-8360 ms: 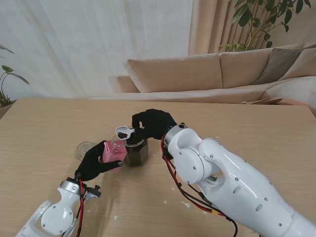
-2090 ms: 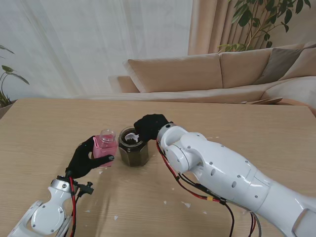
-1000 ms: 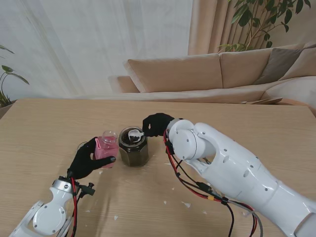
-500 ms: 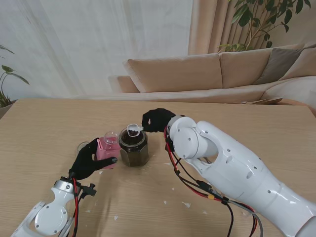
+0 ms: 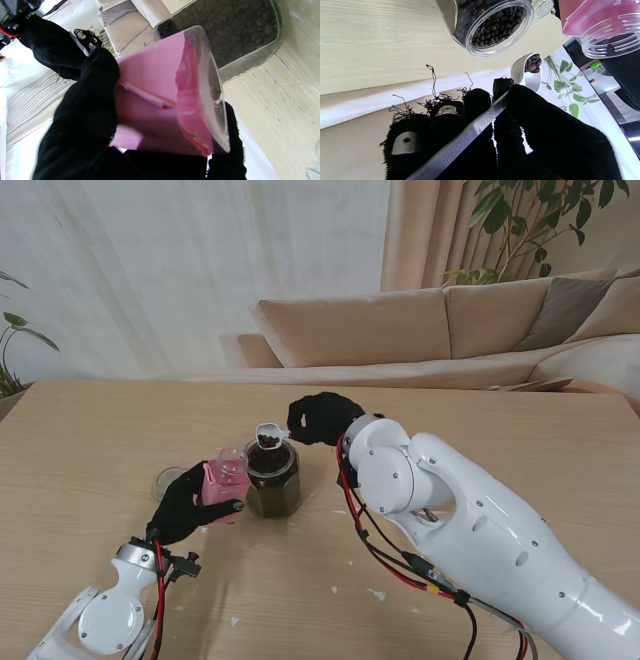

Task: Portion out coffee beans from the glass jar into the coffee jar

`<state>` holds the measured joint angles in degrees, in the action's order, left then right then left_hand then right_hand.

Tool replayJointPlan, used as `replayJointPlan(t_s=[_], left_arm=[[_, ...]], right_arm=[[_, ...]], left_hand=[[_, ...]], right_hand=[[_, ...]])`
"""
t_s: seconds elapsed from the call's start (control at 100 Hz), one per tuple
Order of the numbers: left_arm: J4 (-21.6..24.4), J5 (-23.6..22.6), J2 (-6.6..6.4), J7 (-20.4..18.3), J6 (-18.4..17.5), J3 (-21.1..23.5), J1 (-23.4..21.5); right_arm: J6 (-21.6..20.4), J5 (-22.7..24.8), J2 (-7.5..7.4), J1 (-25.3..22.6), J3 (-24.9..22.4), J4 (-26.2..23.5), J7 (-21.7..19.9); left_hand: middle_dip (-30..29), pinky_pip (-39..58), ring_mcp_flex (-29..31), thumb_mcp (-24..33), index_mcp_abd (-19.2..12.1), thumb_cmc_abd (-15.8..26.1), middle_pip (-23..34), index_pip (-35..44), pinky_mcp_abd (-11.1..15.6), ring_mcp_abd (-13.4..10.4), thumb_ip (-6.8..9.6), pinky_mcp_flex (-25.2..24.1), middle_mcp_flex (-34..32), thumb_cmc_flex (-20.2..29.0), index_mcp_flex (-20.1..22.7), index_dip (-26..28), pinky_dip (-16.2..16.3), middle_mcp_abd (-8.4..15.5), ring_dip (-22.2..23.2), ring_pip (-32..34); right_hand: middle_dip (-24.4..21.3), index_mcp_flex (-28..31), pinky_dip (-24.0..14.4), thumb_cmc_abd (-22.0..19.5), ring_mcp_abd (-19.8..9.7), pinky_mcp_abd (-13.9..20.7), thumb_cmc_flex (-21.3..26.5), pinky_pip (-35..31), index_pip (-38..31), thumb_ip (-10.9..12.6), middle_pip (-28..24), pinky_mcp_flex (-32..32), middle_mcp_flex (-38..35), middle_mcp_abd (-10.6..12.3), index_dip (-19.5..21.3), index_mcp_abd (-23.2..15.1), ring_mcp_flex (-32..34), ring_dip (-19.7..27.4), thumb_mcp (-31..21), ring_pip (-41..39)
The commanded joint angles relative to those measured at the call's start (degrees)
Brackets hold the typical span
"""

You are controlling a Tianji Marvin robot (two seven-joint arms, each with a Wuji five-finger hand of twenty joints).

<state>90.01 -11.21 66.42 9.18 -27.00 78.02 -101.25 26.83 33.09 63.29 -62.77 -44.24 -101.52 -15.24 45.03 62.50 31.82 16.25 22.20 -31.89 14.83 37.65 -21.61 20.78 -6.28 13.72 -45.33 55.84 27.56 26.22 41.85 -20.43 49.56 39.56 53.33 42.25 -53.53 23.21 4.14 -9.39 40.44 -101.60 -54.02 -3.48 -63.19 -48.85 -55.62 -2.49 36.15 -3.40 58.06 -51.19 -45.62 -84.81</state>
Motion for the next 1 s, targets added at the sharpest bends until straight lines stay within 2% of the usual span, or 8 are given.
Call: replayJointPlan(t_s=[0.0,0.64,0.99], left_arm=[[0.3,-0.2,0.38,-0.8,0.3,-0.3,-0.1],[0.2,-0.4,0.45,-0.7,2.1,-1.5,0.8],[0.3,0.1,0.44,-0.9,2.1,-1.7,1.0]], right_arm=[[-0.4,0.3,0.01,-0.7,-0.1,-1.2,-0.6],[-2.5,3.2,-0.14,-2.5,-0.2,-6.0,0.0],[-4.7,6.6,-0.18,-3.4,1.4,-6.5,0.8]], left_hand=[[4.0,0.4,-0.7,14.3,-11.9,9.4,6.2,11.3,1.1,-1.1,0.65,0.3,-3.6,16.2,3.9,3.5,0.5,7.4,0.2,0.2],[4.0,0.3,-0.7,14.4,-11.8,9.4,6.1,11.2,1.2,-1.2,0.63,0.2,-3.5,16.2,3.9,3.5,0.5,7.4,0.3,0.2],[4.0,0.3,-0.8,14.3,-11.8,9.5,6.1,11.2,1.2,-1.1,0.64,0.2,-3.5,16.2,3.9,3.4,0.5,7.4,0.2,0.2]], right_hand=[[1.0,1.4,-0.8,-0.7,0.9,0.5,2.2,-10.6,-2.0,2.7,-2.4,-1.1,-1.2,0.5,0.8,-0.4,1.7,-1.1,-0.7,-2.2],[0.9,1.5,-0.9,-0.7,1.0,0.4,2.2,-10.6,-2.0,2.7,-2.4,-1.2,-1.3,0.5,0.8,-0.4,1.8,-1.0,-0.7,-2.2],[0.9,1.4,-0.9,-0.7,1.0,0.4,2.2,-10.6,-1.9,2.7,-2.3,-1.2,-1.4,0.6,0.8,-0.4,1.8,-1.0,-0.7,-2.2]])
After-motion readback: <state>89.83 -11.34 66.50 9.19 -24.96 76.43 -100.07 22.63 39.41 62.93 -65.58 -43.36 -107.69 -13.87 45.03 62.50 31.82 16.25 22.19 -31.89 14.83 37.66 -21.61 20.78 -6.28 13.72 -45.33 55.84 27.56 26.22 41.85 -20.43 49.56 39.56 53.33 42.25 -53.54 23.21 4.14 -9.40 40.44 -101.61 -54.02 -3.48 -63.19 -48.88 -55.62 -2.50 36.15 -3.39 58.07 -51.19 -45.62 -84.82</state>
